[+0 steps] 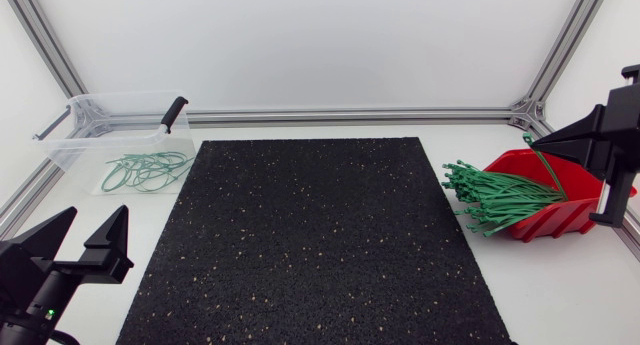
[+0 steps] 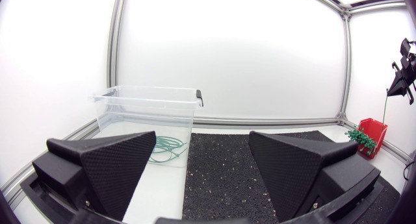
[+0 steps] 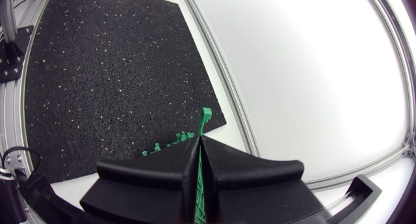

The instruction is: Take a green cable tie from the red box, thread the tail through the head to close it, then place it in the transparent bin on the left.

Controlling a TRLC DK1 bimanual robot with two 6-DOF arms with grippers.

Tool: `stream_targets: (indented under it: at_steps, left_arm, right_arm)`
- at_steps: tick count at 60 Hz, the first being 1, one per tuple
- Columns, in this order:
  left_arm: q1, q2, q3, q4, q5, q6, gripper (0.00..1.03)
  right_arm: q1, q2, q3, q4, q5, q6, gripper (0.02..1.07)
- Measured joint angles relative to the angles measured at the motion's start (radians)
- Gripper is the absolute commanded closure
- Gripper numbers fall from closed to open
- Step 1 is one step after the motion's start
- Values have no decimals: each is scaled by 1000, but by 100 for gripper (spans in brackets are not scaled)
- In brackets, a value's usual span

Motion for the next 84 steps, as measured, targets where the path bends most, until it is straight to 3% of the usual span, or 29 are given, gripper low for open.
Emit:
stream_targets:
  at_steps: [21, 35, 46, 58, 65, 84]
  left_arm:
    - [0, 0, 0, 0, 0, 0, 4]
    - [0, 0, 0, 0, 0, 0, 4]
    - [0, 0, 0, 0, 0, 0, 4]
    - [0, 0, 0, 0, 0, 0, 4]
    - [0, 0, 0, 0, 0, 0, 4]
    - [-2, 0, 0, 0, 3, 0, 4]
  right_arm:
    - [-7, 17, 0, 227, 24, 292, 101]
    - [20, 32, 0, 205, 29, 418, 101]
    - [142, 37, -24, 227, 205, 533, 102]
    - [199, 46, -16, 134, 227, 672, 102]
    - [174, 132, 134, -102, 110, 801, 102]
    - [113, 150, 401, -299, -140, 908, 102]
